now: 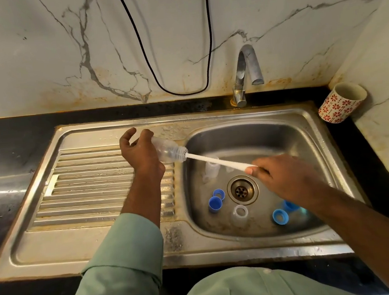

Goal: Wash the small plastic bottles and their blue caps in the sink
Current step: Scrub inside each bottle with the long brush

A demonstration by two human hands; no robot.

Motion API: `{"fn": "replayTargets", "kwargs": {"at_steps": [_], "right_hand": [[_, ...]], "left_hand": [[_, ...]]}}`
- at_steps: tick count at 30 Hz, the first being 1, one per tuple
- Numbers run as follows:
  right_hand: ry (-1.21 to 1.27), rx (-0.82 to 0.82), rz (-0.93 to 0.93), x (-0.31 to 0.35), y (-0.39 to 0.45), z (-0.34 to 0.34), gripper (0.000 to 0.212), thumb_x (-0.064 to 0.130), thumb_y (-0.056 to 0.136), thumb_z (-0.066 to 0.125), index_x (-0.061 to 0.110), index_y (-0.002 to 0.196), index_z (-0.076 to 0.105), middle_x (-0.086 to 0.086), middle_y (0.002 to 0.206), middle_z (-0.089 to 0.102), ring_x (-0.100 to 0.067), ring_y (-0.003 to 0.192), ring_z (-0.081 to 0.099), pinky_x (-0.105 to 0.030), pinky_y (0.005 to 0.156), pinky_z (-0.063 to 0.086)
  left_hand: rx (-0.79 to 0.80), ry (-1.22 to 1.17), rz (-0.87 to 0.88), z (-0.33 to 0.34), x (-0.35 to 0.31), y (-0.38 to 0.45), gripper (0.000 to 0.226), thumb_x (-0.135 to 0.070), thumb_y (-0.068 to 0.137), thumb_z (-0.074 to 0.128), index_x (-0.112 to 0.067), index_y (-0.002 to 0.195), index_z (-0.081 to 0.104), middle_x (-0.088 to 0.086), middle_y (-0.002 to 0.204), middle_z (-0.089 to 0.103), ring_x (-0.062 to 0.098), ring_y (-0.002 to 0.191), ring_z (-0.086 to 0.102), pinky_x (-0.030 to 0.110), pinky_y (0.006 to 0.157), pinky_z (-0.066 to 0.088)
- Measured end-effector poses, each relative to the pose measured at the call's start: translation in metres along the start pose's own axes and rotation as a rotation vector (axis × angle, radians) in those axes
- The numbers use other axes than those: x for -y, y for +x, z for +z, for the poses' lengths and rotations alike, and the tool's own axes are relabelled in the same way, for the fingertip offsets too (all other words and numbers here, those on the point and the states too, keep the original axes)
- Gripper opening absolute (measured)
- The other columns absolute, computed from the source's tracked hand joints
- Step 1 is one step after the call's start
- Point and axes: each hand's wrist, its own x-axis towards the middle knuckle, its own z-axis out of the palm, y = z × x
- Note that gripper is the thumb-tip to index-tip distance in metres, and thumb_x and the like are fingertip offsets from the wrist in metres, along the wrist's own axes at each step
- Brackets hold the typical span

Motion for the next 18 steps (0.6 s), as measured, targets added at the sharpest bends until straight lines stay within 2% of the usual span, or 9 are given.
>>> {"fn": "replayTargets", "kwargs": {"at_steps": [2, 4, 6, 8, 11, 13, 14, 16, 18], "right_hand": [[0.11, 0.033, -0.024, 0.001, -0.001, 0.004, 0.031, 0.049, 0.1, 0.038, 0.028, 0.098, 0.061, 0.009, 0.069, 0.057, -0.009, 0.064, 0.056, -0.033, 0.063, 0.05], [0.14, 0.025, -0.082, 0.003, -0.001, 0.001, 0.03, 0.05, 0.095, 0.051, 0.03, 0.117, 0.055, 0.018, 0.089, 0.057, -0.006, 0.075, 0.058, -0.03, 0.069, 0.051], [0.013, 0.051, -0.076, 0.002, 0.0, -0.004, 0.046, 0.048, 0.09, 0.061, 0.031, 0.129, 0.045, 0.015, 0.11, 0.048, -0.007, 0.085, 0.057, -0.026, 0.074, 0.05], [-0.201, -0.013, -0.065, 0.001, 0.0, -0.007, 0.043, 0.044, 0.092, 0.059, 0.029, 0.13, 0.045, 0.007, 0.116, 0.05, -0.009, 0.084, 0.054, -0.026, 0.075, 0.051], [-0.356, -0.214, -0.093, -0.001, -0.001, -0.008, 0.031, 0.049, 0.092, 0.056, 0.027, 0.113, 0.06, 0.006, 0.099, 0.063, -0.014, 0.089, 0.06, -0.031, 0.084, 0.049], [-0.357, -0.235, -0.077, 0.001, -0.002, -0.006, 0.028, 0.054, 0.093, 0.051, 0.029, 0.101, 0.062, 0.009, 0.086, 0.064, -0.013, 0.085, 0.059, -0.031, 0.082, 0.045], [-0.274, -0.187, -0.058, 0.002, -0.003, -0.005, 0.028, 0.055, 0.094, 0.048, 0.03, 0.092, 0.061, 0.011, 0.078, 0.06, -0.011, 0.078, 0.056, -0.029, 0.076, 0.043], [0.106, 0.018, 0.01, 0.001, -0.001, -0.001, 0.037, 0.053, 0.094, 0.051, 0.023, 0.072, 0.059, 0.007, 0.06, 0.053, -0.01, 0.06, 0.051, -0.027, 0.062, 0.039], [0.386, 0.157, 0.059, 0.002, 0.001, -0.001, 0.042, 0.05, 0.093, 0.054, 0.018, 0.065, 0.06, 0.003, 0.055, 0.057, -0.009, 0.051, 0.048, -0.031, 0.057, 0.041]], "left_hand": [[0.005, 0.006, 0.016, 0.001, -0.001, 0.0, 0.043, -0.007, 0.08, 0.073, -0.03, 0.112, 0.057, 0.009, 0.11, 0.063, 0.03, 0.101, 0.065, 0.048, 0.085, 0.059], [0.006, 0.007, 0.033, 0.002, -0.002, -0.001, 0.044, -0.007, 0.08, 0.073, -0.029, 0.114, 0.057, 0.009, 0.111, 0.063, 0.03, 0.101, 0.065, 0.049, 0.086, 0.059], [-0.002, 0.014, 0.034, 0.001, -0.001, -0.001, 0.044, -0.007, 0.08, 0.073, -0.029, 0.114, 0.057, 0.009, 0.11, 0.063, 0.029, 0.101, 0.065, 0.048, 0.086, 0.059], [-0.011, 0.008, 0.017, 0.0, 0.0, -0.001, 0.041, -0.008, 0.08, 0.073, -0.032, 0.109, 0.058, 0.008, 0.108, 0.064, 0.029, 0.1, 0.065, 0.05, 0.085, 0.059], [-0.007, 0.001, 0.008, -0.001, 0.0, 0.0, 0.04, -0.008, 0.079, 0.074, -0.034, 0.106, 0.059, 0.006, 0.106, 0.063, 0.029, 0.1, 0.065, 0.05, 0.085, 0.059], [-0.007, 0.001, 0.027, -0.001, -0.001, 0.0, 0.041, -0.009, 0.08, 0.074, -0.031, 0.111, 0.059, 0.006, 0.107, 0.063, 0.027, 0.1, 0.065, 0.047, 0.085, 0.06], [0.0, 0.004, 0.044, -0.001, -0.002, 0.001, 0.043, -0.009, 0.081, 0.074, -0.029, 0.115, 0.058, 0.006, 0.109, 0.063, 0.027, 0.1, 0.065, 0.046, 0.086, 0.06], [0.023, 0.021, 0.077, -0.001, -0.005, 0.002, 0.048, -0.008, 0.081, 0.074, -0.026, 0.121, 0.056, 0.008, 0.112, 0.063, 0.027, 0.101, 0.064, 0.044, 0.086, 0.059], [0.033, 0.026, 0.085, -0.002, -0.006, 0.002, 0.049, -0.008, 0.08, 0.073, -0.026, 0.123, 0.056, 0.009, 0.114, 0.063, 0.028, 0.101, 0.064, 0.045, 0.087, 0.059]]}}
